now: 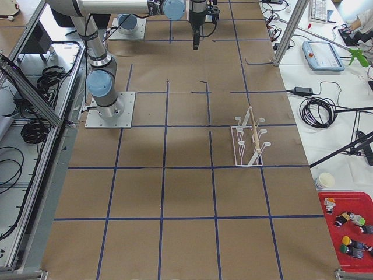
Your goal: Transfer IKEA cup to right arm and place on rack
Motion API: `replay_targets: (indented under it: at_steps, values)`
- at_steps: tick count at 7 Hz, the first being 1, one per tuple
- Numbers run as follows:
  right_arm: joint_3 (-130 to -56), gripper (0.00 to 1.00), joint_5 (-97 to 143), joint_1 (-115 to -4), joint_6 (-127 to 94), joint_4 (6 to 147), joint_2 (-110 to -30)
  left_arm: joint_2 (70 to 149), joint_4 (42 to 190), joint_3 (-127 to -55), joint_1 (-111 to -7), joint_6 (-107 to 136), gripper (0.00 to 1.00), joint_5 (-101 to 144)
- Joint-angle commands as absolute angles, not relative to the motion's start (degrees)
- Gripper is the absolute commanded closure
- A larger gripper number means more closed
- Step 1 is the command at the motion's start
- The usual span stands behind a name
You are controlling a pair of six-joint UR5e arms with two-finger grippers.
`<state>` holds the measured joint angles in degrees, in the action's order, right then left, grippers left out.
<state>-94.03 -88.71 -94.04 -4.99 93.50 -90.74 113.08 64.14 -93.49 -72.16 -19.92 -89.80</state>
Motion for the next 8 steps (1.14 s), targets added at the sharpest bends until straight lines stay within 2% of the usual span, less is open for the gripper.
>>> replay_targets:
  at_steps: [1, 8]
  values:
    - [-94.04, 0.00, -88.59, -94.04, -5.01, 94.13, -90.09, 115.30, 60.67, -94.92, -72.16, -19.77, 0.01, -89.74]
    - [-93.78, 0.00, -88.59, -93.96, -5.18, 94.04, -90.26, 117.24, 59.24, -95.62, -70.24, -20.04, 0.01, -90.26]
